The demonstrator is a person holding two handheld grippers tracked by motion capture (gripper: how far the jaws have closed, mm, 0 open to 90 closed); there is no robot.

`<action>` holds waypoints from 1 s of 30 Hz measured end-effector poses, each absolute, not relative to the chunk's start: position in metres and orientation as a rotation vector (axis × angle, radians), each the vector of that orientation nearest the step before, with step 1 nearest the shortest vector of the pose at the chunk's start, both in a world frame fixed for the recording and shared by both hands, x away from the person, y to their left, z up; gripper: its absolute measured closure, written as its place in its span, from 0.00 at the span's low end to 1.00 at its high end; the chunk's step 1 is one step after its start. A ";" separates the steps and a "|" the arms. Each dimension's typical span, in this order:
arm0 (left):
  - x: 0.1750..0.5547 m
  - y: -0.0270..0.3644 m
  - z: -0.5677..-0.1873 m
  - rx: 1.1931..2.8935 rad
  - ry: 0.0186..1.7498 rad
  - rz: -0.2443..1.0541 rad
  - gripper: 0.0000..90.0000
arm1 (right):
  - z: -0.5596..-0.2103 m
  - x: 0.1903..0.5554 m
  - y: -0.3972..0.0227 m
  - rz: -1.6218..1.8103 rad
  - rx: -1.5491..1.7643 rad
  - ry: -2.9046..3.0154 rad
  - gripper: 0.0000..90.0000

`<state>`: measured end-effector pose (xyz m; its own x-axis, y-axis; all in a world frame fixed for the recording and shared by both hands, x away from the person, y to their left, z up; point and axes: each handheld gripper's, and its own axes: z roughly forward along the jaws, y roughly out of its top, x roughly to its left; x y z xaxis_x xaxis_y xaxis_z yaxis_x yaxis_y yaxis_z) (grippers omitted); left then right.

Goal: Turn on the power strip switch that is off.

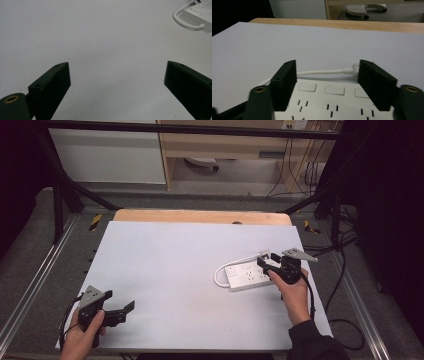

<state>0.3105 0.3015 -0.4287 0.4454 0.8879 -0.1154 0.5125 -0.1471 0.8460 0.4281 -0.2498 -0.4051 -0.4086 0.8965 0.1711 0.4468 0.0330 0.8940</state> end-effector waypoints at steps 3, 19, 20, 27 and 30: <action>0.310 0.301 -0.429 1.799 1.198 0.528 0.08 | -0.400 0.423 -0.249 1.327 1.357 1.881 0.19; 0.310 0.302 -0.429 1.792 1.205 0.536 0.08 | -0.384 0.383 -0.266 1.357 1.237 1.811 0.04; 0.310 0.302 -0.429 1.792 1.205 0.536 0.08 | -0.385 0.380 -0.268 1.354 1.234 1.811 0.04; 0.310 0.302 -0.428 1.788 1.206 0.536 0.08 | -0.391 0.363 -0.284 1.340 1.226 1.801 0.05; 0.310 0.302 -0.428 1.786 1.205 0.535 0.08 | -0.394 0.357 -0.289 1.336 1.227 1.799 0.06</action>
<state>0.3098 0.3024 -0.4280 0.4341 0.8927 -0.1214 0.5091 -0.1318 0.8505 0.3569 -0.2895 -0.3943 -0.4102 0.9093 0.0705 0.3302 0.0761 0.9408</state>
